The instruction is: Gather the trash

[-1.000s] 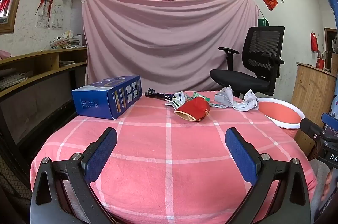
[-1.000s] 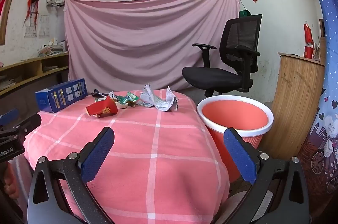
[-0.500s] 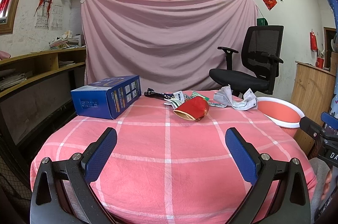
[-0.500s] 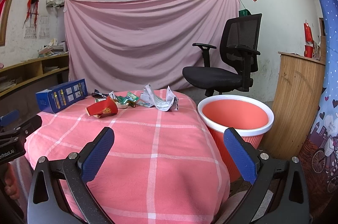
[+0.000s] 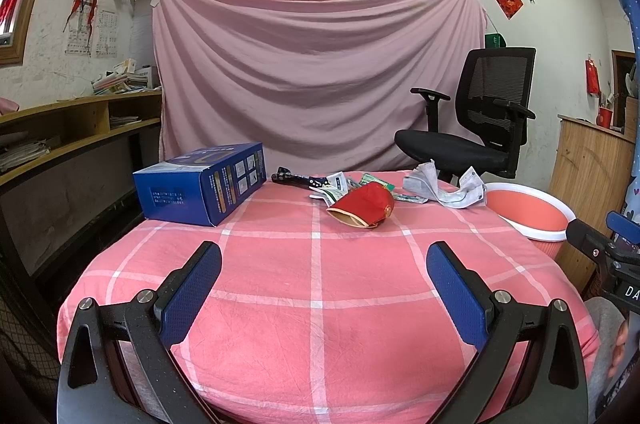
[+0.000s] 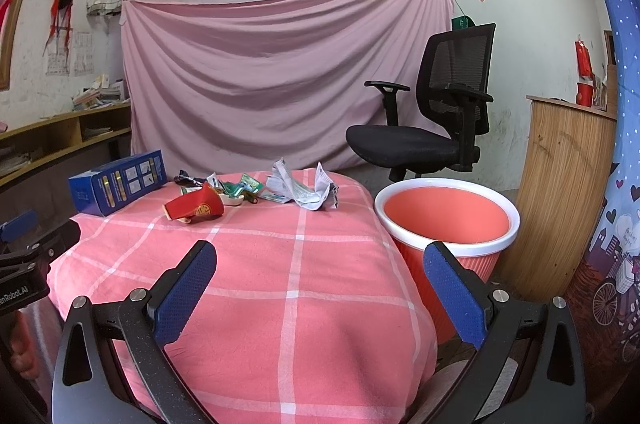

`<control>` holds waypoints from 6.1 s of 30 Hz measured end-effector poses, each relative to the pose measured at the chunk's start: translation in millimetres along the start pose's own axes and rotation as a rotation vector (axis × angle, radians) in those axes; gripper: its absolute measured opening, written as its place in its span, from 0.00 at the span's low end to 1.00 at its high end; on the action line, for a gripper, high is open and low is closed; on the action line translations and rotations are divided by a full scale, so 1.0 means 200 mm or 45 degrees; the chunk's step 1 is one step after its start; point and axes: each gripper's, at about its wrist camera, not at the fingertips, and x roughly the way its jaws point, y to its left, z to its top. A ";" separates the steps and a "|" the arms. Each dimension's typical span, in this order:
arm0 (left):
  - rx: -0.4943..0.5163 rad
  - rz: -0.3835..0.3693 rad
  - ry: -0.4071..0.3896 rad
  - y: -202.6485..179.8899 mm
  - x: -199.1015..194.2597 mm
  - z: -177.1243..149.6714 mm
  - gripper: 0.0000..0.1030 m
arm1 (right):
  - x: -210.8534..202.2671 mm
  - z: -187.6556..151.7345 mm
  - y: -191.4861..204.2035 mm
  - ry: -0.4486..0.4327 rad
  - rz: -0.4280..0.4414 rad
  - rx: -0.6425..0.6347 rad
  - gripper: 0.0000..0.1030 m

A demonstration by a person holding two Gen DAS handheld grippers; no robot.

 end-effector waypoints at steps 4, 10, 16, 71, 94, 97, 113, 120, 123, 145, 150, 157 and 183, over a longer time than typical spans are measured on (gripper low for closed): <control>0.000 0.001 0.000 0.00 0.00 0.00 0.98 | 0.00 0.00 -0.01 0.000 0.001 0.002 1.00; 0.001 0.002 0.000 0.00 0.00 0.00 0.98 | 0.00 0.00 -0.01 0.001 0.002 0.004 1.00; 0.001 0.002 0.000 0.00 0.00 0.00 0.97 | 0.00 0.00 0.00 0.002 0.002 0.006 1.00; 0.001 0.056 -0.035 -0.02 0.29 0.19 0.98 | 0.19 0.30 -0.01 -0.231 0.082 -0.075 1.00; -0.013 -0.256 0.505 0.00 0.96 0.27 0.97 | 1.16 0.38 -0.13 0.343 0.331 -0.150 1.00; 0.010 -0.312 0.570 -0.02 1.00 0.27 0.97 | 1.25 0.37 -0.11 0.455 0.398 -0.174 1.00; 0.063 -0.362 0.652 -0.07 0.99 0.27 0.70 | 1.38 0.27 -0.04 0.673 0.512 -0.245 0.58; -0.041 -0.294 0.641 -0.10 0.97 0.27 0.70 | 1.38 0.25 -0.03 0.702 0.516 -0.252 0.25; -0.090 -0.252 0.612 -0.11 0.95 0.27 0.70 | 1.34 0.27 -0.04 0.653 0.525 -0.253 0.18; -0.038 -0.402 0.131 -0.67 0.87 0.73 0.70 | 0.82 0.52 -0.57 -0.238 0.284 0.171 0.15; 0.036 -0.533 0.128 -0.96 0.98 0.77 0.70 | 0.78 0.51 -0.78 -0.298 0.075 0.252 0.15; 0.069 -0.638 0.291 -1.24 1.22 0.70 0.70 | 0.85 0.42 -1.06 -0.160 -0.083 0.396 0.16; -0.023 -0.570 0.493 -1.21 1.43 0.59 0.75 | 0.93 0.36 -1.17 0.060 -0.143 0.501 0.50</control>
